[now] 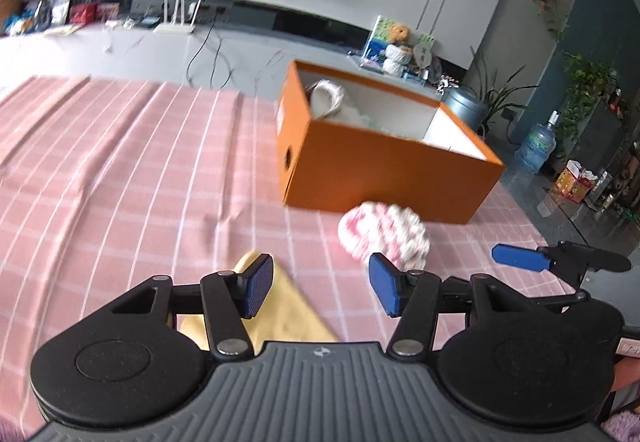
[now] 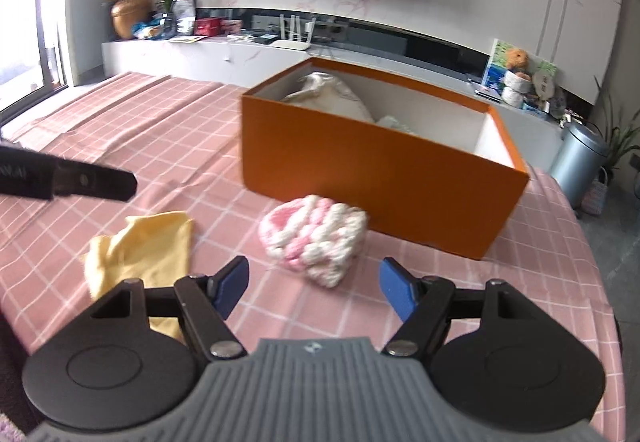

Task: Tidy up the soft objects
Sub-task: 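Move the left tool to the yellow cloth and close on it, then grasp the pink-and-white crochet piece with the right tool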

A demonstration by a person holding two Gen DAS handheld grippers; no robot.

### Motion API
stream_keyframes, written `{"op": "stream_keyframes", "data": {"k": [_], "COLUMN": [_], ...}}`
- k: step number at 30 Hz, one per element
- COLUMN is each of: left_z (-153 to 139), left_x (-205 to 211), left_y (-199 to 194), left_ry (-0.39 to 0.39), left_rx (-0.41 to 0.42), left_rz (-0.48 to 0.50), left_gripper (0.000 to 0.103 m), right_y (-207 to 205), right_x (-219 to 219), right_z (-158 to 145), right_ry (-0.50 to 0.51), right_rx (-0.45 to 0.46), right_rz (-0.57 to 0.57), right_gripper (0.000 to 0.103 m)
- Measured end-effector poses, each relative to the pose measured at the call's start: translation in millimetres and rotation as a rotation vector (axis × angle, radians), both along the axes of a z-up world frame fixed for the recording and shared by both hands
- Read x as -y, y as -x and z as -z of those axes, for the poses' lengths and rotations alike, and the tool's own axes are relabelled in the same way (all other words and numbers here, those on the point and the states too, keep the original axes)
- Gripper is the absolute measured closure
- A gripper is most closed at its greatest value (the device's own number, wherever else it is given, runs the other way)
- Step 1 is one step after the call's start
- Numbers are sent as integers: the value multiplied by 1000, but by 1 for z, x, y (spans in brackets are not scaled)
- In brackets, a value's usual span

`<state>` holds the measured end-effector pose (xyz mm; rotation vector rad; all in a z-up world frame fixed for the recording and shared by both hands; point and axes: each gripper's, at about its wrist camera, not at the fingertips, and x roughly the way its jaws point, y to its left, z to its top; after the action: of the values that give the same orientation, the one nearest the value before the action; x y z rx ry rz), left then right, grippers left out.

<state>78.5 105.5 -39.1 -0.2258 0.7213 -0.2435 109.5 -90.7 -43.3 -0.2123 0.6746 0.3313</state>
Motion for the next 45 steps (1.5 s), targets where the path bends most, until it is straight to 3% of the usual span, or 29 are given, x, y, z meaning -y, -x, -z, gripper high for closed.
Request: {"op": "stream_keyframes", "data": {"k": [8, 15, 24, 26, 28, 29, 30, 33, 36, 42, 45], "left_z": [30, 48, 75, 75, 75, 74, 75, 76, 76, 46, 23], "left_x": [-8, -8, 3, 5, 11, 15, 17, 28, 29, 32, 36], "left_y": [19, 6, -14, -14, -14, -14, -14, -14, -16, -16, -17], "left_ry": [-15, -132, -188, -176, -188, -204, -207, -257, -252, -189, -192], "left_rx": [-89, -126, -117, -99, -90, -83, -84, -61, -55, 56, 139], "left_rz": [34, -80, -49, -30, -14, 3, 23, 53, 54, 33, 19], "left_gripper": [39, 31, 26, 33, 52, 57, 72, 79, 103, 103, 103], "right_y": [1, -8, -20, -23, -25, -27, -28, -31, -32, -35, -40], "right_x": [-13, -15, -13, -12, -12, -12, -12, -12, -12, -3, 1], "right_z": [12, 17, 30, 32, 34, 36, 37, 41, 42, 38, 33], "right_ry": [12, 15, 10, 9, 9, 8, 7, 7, 5, -25, -41], "right_rx": [-68, -91, -137, -144, -150, -154, -158, -166, -167, -153, -139], "right_rz": [-49, -44, -27, -23, -20, -18, -16, -14, -15, 17, 33], "right_gripper": [52, 50, 47, 46, 46, 46, 46, 46, 46, 46, 46]}}
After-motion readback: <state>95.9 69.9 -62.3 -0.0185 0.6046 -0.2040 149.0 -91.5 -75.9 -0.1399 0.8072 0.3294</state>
